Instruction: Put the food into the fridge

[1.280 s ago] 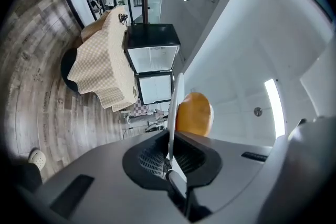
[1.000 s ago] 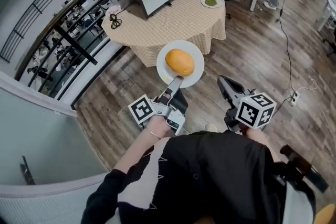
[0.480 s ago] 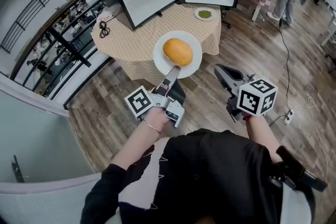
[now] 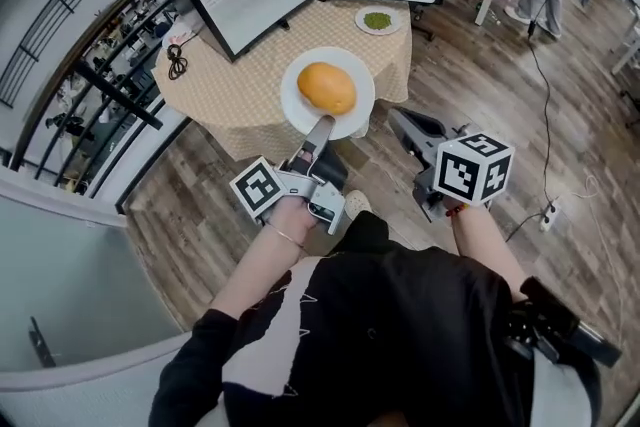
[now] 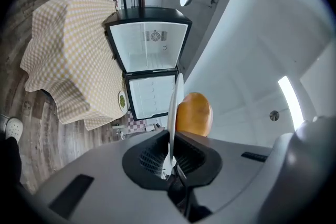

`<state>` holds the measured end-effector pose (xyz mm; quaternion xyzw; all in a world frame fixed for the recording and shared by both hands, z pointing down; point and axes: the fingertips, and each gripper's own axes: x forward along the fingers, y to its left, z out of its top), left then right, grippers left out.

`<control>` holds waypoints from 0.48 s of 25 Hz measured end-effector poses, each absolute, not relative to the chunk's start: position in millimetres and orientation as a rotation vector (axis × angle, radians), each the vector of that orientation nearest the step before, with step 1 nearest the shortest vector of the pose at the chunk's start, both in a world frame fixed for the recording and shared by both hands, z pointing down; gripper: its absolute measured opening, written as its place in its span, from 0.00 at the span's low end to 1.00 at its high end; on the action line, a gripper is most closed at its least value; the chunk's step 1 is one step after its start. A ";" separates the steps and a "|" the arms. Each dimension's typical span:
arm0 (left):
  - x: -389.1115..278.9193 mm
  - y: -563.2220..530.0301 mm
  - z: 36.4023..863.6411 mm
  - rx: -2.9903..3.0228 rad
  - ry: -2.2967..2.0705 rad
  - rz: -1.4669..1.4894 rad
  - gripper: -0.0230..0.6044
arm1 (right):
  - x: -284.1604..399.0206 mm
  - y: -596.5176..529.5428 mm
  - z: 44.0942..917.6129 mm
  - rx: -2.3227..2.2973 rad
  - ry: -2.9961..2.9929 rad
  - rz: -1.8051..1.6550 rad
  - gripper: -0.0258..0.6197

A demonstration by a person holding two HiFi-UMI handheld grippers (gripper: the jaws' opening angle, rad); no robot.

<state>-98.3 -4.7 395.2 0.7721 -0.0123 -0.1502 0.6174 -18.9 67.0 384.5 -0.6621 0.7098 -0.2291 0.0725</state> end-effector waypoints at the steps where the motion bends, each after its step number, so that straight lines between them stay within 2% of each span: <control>1: -91.5 -9.3 399.7 1.769 -0.033 -0.344 0.08 | -14.7 63.4 388.5 -2.000 2.143 -0.693 0.06; 12: -6.6 -99.0 446.4 1.682 -0.077 -0.307 0.08 | 70.7 -24.5 434.3 -2.060 2.162 -0.831 0.07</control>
